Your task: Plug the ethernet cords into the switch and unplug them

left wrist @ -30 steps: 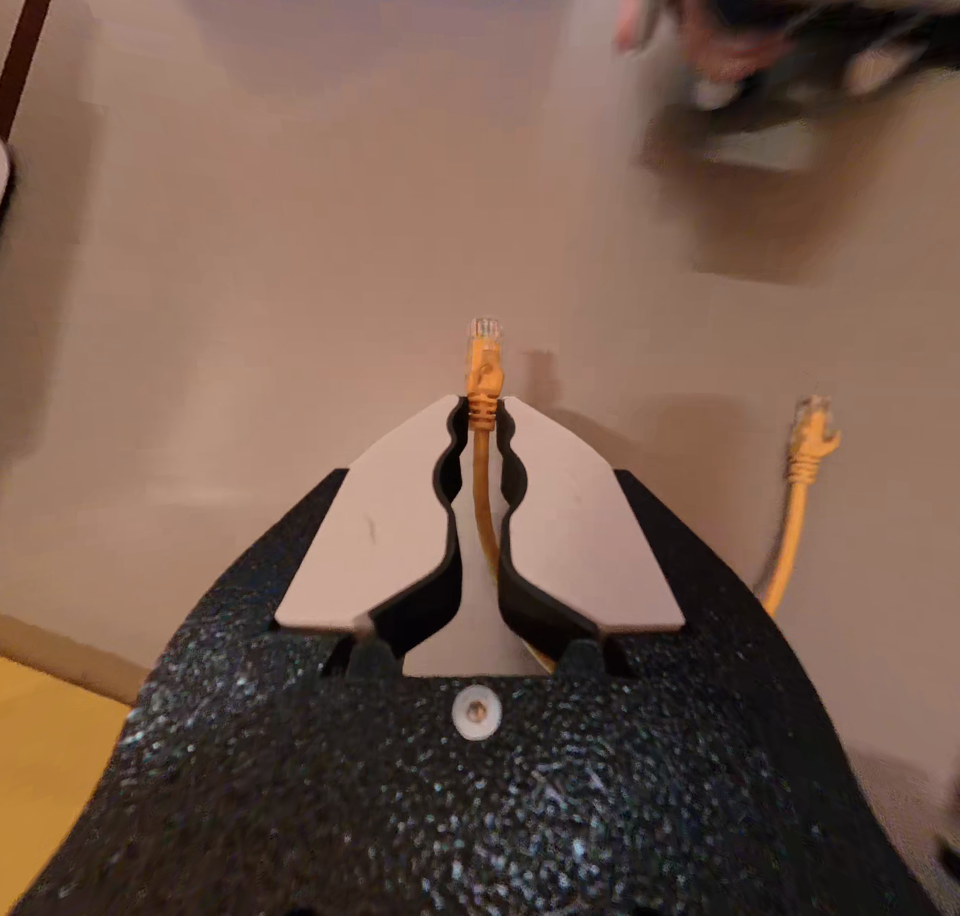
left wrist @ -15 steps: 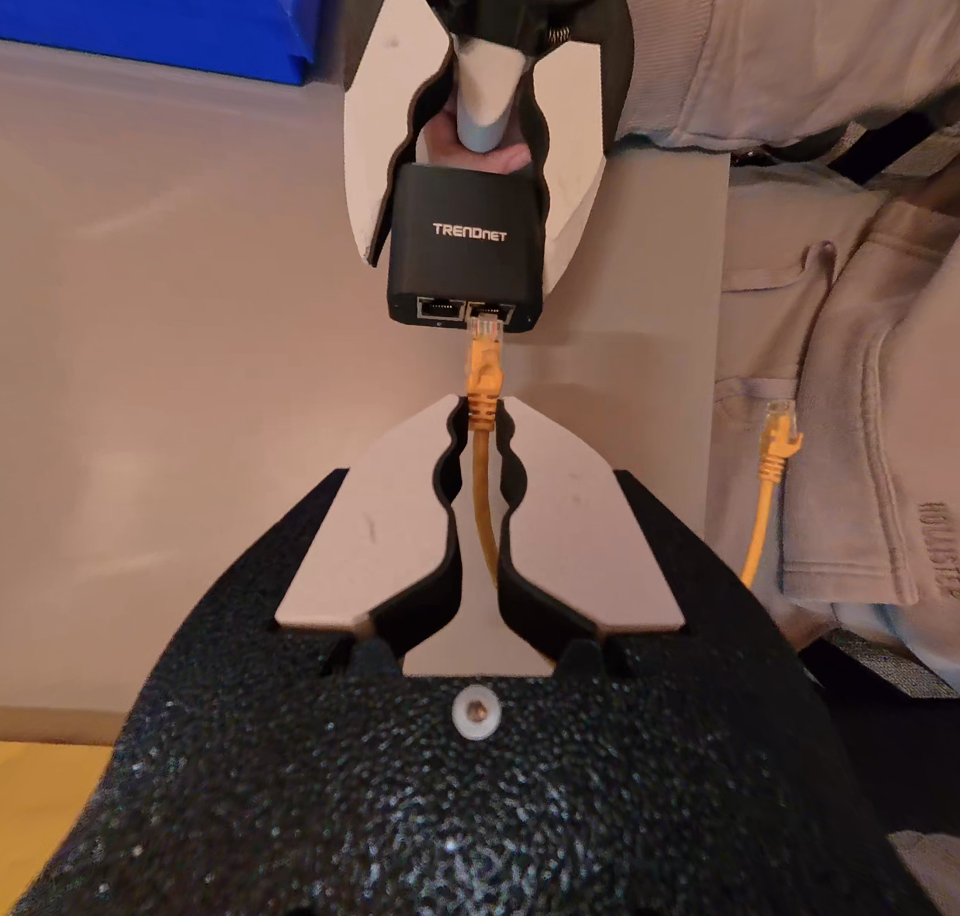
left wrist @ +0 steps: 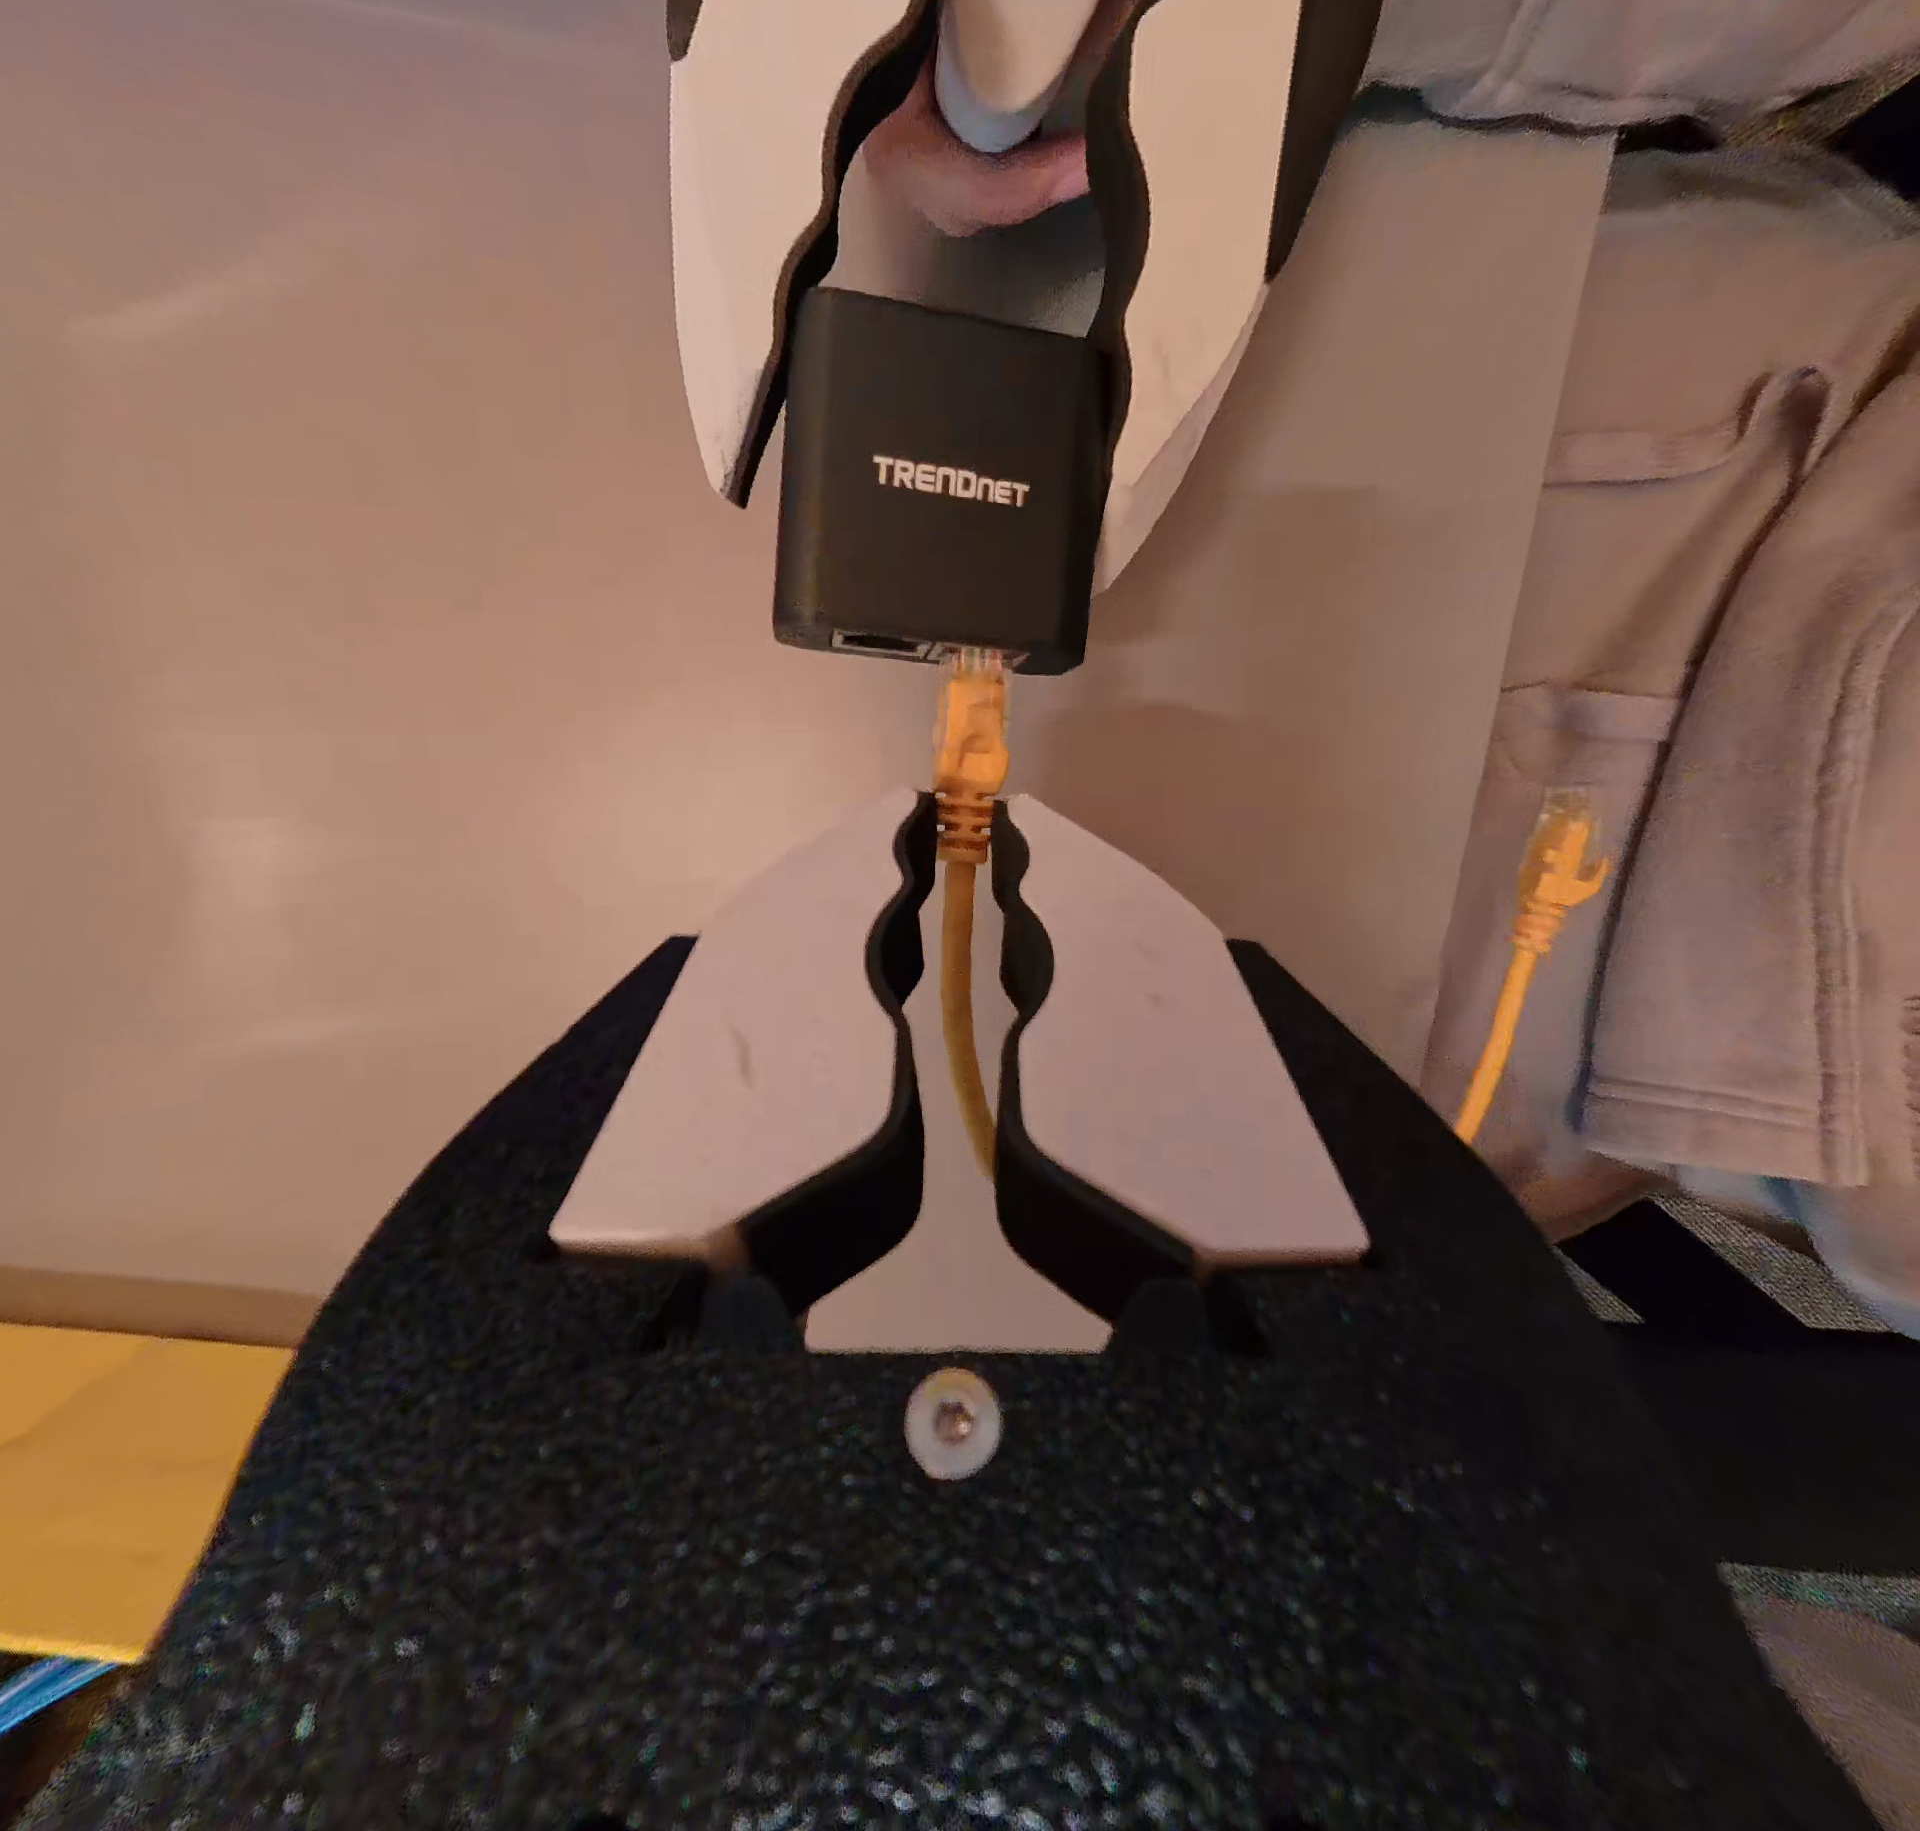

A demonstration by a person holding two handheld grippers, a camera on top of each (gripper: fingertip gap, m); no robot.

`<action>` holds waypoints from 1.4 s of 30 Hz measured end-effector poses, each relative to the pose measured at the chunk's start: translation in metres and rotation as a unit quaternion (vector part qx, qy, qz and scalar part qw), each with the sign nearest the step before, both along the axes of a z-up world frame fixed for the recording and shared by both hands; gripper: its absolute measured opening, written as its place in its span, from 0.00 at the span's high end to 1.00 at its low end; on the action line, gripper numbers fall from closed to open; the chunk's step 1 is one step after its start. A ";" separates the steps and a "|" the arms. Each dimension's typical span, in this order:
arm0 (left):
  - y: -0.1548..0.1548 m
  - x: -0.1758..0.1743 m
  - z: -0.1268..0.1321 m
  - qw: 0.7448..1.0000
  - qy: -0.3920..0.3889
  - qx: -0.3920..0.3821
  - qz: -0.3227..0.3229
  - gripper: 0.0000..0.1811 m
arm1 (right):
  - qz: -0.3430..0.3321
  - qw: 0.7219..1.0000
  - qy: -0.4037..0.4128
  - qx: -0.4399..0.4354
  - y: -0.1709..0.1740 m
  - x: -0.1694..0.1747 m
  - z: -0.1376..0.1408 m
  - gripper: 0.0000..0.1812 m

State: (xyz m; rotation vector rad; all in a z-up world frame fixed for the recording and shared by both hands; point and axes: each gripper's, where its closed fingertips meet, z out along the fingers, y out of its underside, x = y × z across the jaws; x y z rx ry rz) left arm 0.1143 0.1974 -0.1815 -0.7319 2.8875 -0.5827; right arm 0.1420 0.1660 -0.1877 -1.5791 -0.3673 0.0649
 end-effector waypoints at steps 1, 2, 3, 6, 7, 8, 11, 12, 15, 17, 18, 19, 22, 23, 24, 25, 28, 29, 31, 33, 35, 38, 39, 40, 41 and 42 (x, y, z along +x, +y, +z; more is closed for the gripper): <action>-0.002 0.001 0.000 1.000 -0.002 -0.006 0.001 0.95 | -0.001 1.000 -0.003 -0.002 0.000 0.000 -0.001 0.66; -0.004 0.001 0.000 1.000 -0.003 -0.011 0.002 0.95 | -0.001 1.000 -0.002 0.000 0.000 0.001 0.000 0.66; -0.004 0.002 0.001 1.000 -0.009 -0.014 -0.003 0.95 | -0.001 1.000 0.000 0.001 -0.001 0.001 0.000 0.66; -0.007 0.004 0.004 0.999 -0.037 -0.035 -0.016 0.95 | 0.000 1.000 0.009 0.005 -0.002 0.002 0.002 0.66; -0.009 0.005 0.007 0.997 -0.053 -0.049 -0.026 0.95 | 0.003 1.000 0.015 0.007 -0.003 0.002 0.003 0.66; -0.011 0.007 0.009 0.995 -0.067 -0.068 -0.027 0.95 | 0.000 1.000 0.018 0.011 -0.004 0.004 0.004 0.66; -0.012 0.008 0.011 0.990 -0.085 -0.105 -0.029 0.95 | -0.001 1.000 0.013 0.001 -0.002 0.002 0.002 0.66; -0.013 0.007 0.010 0.989 -0.090 -0.110 -0.030 0.95 | 0.000 1.000 0.012 -0.001 -0.002 0.002 0.001 0.66; -0.011 0.009 0.006 0.989 -0.104 -0.101 -0.019 0.95 | -0.004 1.000 0.014 -0.007 0.000 0.003 0.000 0.66; -0.012 0.008 0.009 0.987 -0.114 -0.113 -0.021 0.95 | 0.002 1.000 0.013 -0.005 -0.001 0.002 0.000 0.66; -0.014 0.011 0.013 0.982 -0.134 -0.129 -0.014 0.95 | -0.001 1.000 0.022 0.004 -0.003 0.004 0.003 0.66; -0.017 0.011 0.016 0.978 -0.146 -0.152 -0.012 0.95 | 0.006 0.999 0.034 0.015 -0.005 0.005 0.007 0.66; -0.015 0.014 0.027 0.968 -0.168 -0.186 0.007 0.93 | 0.003 0.999 0.045 0.029 -0.008 0.008 0.011 0.66; -0.008 0.017 0.037 0.962 -0.190 -0.194 0.018 0.88 | 0.003 0.998 0.050 0.031 -0.009 0.009 0.012 0.66; 0.005 0.021 0.047 0.955 -0.214 -0.201 0.037 0.86 | 0.002 0.998 0.055 0.035 -0.010 0.010 0.013 0.66; 0.024 0.027 0.059 0.947 -0.238 -0.204 0.069 0.86 | -0.003 0.998 0.058 0.040 -0.011 0.012 0.014 0.66; 0.118 0.047 0.082 0.913 -0.283 -0.183 0.231 0.85 | -0.003 0.997 0.065 0.049 -0.013 0.014 0.016 0.66; 0.161 0.052 0.082 0.893 -0.290 -0.156 0.307 0.86 | -0.004 0.996 0.069 0.049 -0.013 0.015 0.017 0.66; 0.240 0.049 0.068 0.855 -0.264 -0.101 0.434 0.86 | -0.001 0.996 0.075 0.049 -0.013 0.016 0.017 0.66; 0.288 0.042 0.048 0.834 -0.218 -0.077 0.502 0.84 | -0.002 0.996 0.076 0.049 -0.013 0.016 0.017 0.66; 0.308 0.044 0.025 0.827 -0.172 -0.090 0.527 0.83 | -0.002 0.996 0.076 0.046 -0.012 0.016 0.017 0.66; 0.314 0.060 -0.009 0.825 -0.117 -0.126 0.538 0.81 | 0.003 0.997 0.069 0.038 -0.011 0.013 0.015 0.66; 0.318 0.064 -0.020 0.824 -0.104 -0.121 0.544 0.81 | 0.007 0.997 0.064 0.036 -0.011 0.011 0.014 0.66; 0.320 0.069 -0.030 0.826 -0.094 -0.117 0.544 0.79 | 0.008 0.998 0.060 0.033 -0.010 0.010 0.013 0.66; 0.321 0.074 -0.037 0.826 -0.084 -0.119 0.544 0.79 | 0.003 0.998 0.056 0.030 -0.009 0.010 0.012 0.66; 0.322 0.078 -0.044 0.824 -0.077 -0.117 0.550 0.79 | 0.005 0.998 0.054 0.027 -0.009 0.009 0.011 0.66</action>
